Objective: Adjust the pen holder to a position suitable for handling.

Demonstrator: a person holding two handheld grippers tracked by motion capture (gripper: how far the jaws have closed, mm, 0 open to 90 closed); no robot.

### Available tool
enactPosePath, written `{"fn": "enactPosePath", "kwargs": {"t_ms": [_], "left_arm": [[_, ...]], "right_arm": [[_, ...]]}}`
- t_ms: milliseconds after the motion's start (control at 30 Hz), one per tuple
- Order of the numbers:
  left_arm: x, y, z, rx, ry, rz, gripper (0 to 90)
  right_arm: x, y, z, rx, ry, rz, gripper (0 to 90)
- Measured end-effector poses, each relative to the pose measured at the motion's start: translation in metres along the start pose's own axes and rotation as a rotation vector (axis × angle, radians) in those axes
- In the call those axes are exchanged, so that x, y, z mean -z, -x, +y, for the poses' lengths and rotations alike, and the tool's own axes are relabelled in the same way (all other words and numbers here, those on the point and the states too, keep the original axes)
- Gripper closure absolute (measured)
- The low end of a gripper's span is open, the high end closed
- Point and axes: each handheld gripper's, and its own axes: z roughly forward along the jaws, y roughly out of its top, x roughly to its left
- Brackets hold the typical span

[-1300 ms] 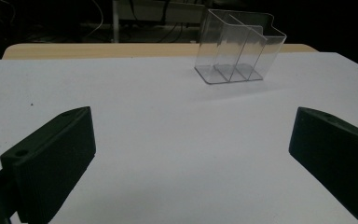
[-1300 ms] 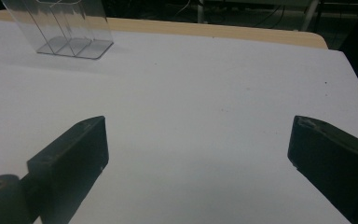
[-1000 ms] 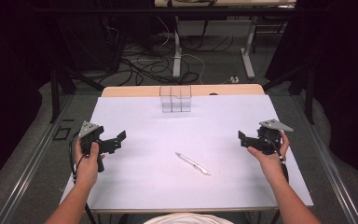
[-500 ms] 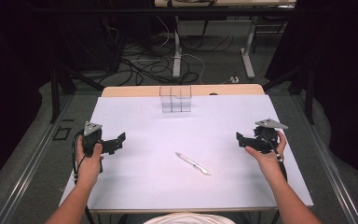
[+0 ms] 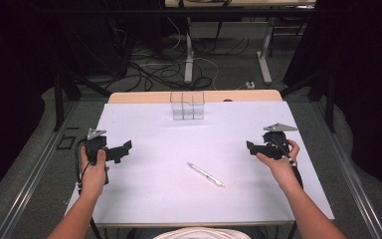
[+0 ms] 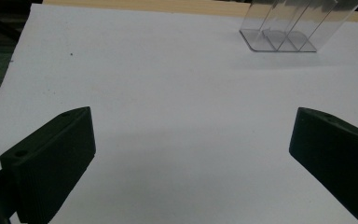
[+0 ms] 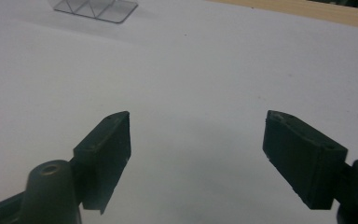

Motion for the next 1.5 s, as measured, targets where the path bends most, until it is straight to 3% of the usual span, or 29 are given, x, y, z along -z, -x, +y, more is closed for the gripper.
{"fn": "enactPosePath", "kwargs": {"t_ms": [100,333,667,767,833,967,1133,1200,1300,1400,1500], "left_arm": [[0.001,-0.001,0.001,0.003,-0.005,-0.004,0.3],[0.001,-0.002,0.0,-0.008,-0.029,-0.026,0.5],[0.002,-0.003,0.002,0.031,-0.039,-0.028,0.3],[0.002,-0.004,0.003,0.022,-0.057,-0.025,0.2],[0.001,-0.003,0.003,0.021,-0.065,-0.033,0.3],[0.002,-0.002,0.003,0.01,-0.048,-0.029,0.3],[0.002,-0.003,0.002,0.008,-0.054,-0.053,0.4],[0.002,-0.003,0.002,0.004,-0.058,-0.056,1.0],[0.002,-0.004,0.003,-0.012,-0.062,-0.058,1.2],[0.002,-0.004,0.002,-0.009,-0.065,-0.056,1.3],[0.002,-0.005,0.002,-0.008,-0.062,-0.051,1.9]], "right_arm": [[-0.003,-0.004,0.003,0.011,-0.003,0.014,26.5],[-0.018,-0.023,0.024,0.096,-0.066,0.048,30.1],[-0.033,-0.041,0.053,0.215,-0.119,0.073,32.6],[-0.035,-0.045,0.059,0.225,-0.13,0.075,32.9],[-0.04,-0.051,0.067,0.269,-0.138,0.077,34.1],[-0.043,-0.057,0.076,0.297,-0.14,0.081,34.6],[-0.05,-0.064,0.088,0.346,-0.156,0.088,37.1],[-0.054,-0.069,0.094,0.387,-0.161,0.082,37.5],[-0.057,-0.073,0.097,0.402,-0.175,0.084,38.5],[-0.063,-0.081,0.106,0.468,-0.2,0.091,38.9],[-0.069,-0.087,0.111,0.545,-0.181,0.109,38.0]]}}
